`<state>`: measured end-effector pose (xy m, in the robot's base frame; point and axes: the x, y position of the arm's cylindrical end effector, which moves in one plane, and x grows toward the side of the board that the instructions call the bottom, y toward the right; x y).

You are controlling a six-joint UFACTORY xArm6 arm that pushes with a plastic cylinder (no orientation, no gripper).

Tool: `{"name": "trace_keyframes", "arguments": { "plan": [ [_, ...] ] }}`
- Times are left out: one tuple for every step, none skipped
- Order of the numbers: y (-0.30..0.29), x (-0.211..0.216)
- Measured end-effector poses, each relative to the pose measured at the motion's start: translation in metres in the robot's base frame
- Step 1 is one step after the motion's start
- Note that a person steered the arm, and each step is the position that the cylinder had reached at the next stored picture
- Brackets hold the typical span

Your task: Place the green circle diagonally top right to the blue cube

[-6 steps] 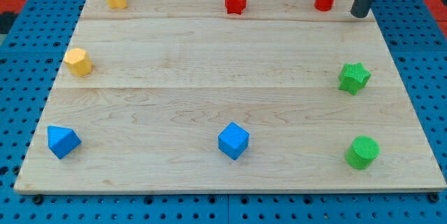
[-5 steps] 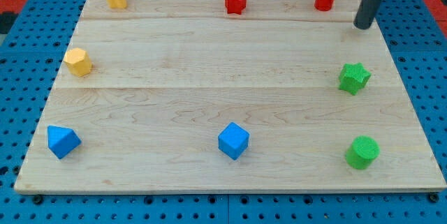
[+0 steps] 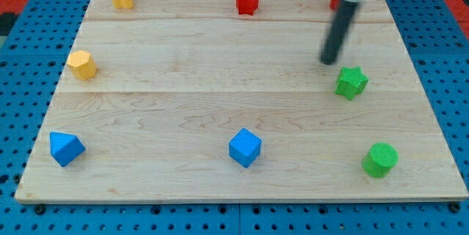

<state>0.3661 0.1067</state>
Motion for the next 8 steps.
{"name": "trace_keyframes", "arguments": {
  "plan": [
    [-0.119,0.001],
    [-0.154,0.033],
    [-0.048,0.082],
    [0.044,0.104],
    [0.152,0.162],
    [0.188,0.228],
    [0.130,0.253],
    [0.097,0.250]
  ]
}}
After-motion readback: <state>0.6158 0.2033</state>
